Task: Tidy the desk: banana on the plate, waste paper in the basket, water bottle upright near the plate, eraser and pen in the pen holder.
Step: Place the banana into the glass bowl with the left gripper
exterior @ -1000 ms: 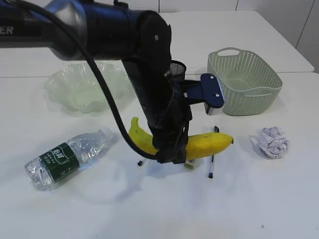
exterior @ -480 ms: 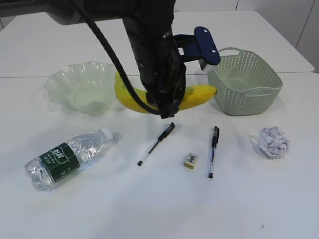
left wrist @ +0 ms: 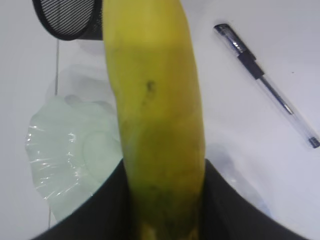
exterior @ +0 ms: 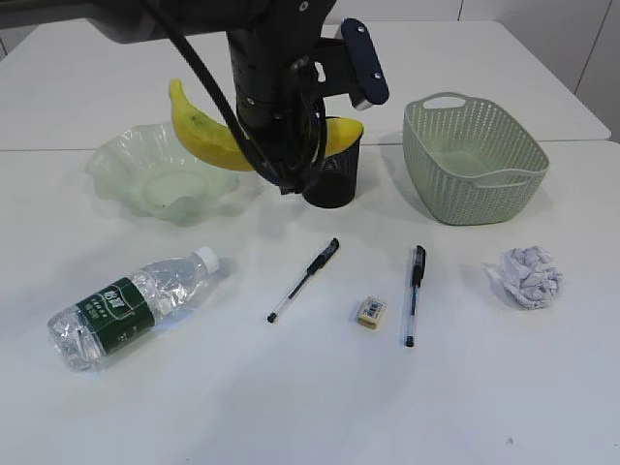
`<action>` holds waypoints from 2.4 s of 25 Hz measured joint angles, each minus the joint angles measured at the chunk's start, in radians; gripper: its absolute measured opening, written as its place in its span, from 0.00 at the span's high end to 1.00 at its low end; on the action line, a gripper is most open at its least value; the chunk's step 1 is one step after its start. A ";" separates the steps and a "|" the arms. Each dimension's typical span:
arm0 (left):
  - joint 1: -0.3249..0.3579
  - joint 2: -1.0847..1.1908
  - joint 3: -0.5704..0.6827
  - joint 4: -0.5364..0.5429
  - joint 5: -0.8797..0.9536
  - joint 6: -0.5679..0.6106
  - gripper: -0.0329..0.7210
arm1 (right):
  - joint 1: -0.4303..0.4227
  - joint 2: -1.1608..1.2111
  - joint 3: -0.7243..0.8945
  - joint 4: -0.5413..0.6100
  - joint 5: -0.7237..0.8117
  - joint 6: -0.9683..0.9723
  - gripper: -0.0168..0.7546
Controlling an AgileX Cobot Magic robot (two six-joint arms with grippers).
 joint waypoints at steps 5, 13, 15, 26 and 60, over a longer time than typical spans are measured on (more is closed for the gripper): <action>0.047 0.000 0.000 0.024 -0.002 -0.066 0.65 | 0.000 0.000 -0.006 0.000 -0.002 0.000 0.24; 0.156 -0.011 0.000 0.024 -0.022 -0.196 0.65 | 0.000 0.000 -0.007 -0.002 -0.010 -0.004 0.24; 0.178 -0.023 0.000 0.022 -0.046 -0.203 0.65 | 0.000 0.000 -0.007 -0.002 -0.010 -0.004 0.24; 0.292 -0.029 0.000 0.018 -0.166 -0.298 0.65 | 0.000 0.000 -0.007 -0.002 -0.010 -0.004 0.24; 0.509 0.089 0.000 -0.382 -0.482 -0.306 0.65 | 0.000 0.000 -0.007 0.002 -0.010 -0.005 0.24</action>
